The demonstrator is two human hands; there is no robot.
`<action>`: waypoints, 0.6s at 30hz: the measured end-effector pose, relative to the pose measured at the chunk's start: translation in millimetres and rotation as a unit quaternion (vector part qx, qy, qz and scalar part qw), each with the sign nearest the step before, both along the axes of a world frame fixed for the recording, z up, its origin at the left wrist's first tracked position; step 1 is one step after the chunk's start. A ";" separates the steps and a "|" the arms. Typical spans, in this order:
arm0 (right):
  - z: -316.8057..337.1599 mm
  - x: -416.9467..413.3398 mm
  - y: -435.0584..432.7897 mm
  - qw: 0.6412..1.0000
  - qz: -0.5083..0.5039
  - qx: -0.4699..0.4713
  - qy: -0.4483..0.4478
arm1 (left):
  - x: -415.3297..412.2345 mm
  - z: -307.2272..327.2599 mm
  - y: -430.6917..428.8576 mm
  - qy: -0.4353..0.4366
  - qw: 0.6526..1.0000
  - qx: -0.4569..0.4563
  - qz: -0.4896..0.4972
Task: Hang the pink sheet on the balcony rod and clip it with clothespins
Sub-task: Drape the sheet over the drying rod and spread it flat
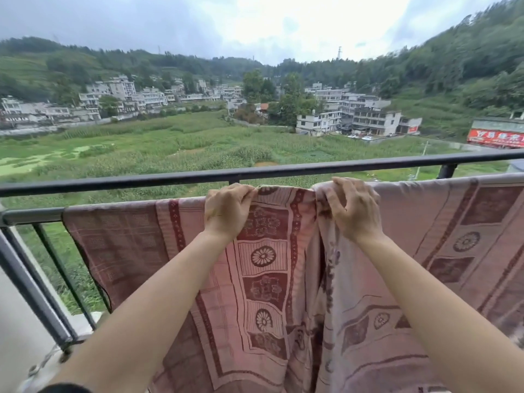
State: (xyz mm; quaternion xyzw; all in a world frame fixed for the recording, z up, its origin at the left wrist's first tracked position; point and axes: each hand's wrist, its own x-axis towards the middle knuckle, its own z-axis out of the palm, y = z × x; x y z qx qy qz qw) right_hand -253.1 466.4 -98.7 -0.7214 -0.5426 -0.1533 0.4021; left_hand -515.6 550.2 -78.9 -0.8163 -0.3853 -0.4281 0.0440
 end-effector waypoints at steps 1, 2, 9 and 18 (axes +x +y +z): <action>-1.3 7.5 -2.0 1.000 0.003 0.002 -0.011 | 0.9 2.2 1.1 -0.043 0.999 0.000 -0.002; -1.6 13.0 -3.2 1.000 0.005 0.008 -0.023 | 0.1 5.2 2.2 -0.060 0.998 0.006 0.000; -0.2 7.7 4.3 0.995 0.033 0.085 -0.034 | -40.0 31.0 24.1 -0.027 0.993 0.043 0.106; 7.2 66.8 -11.1 0.992 -0.027 0.123 0.000 | -256.9 36.1 93.8 -0.149 0.838 -0.256 0.458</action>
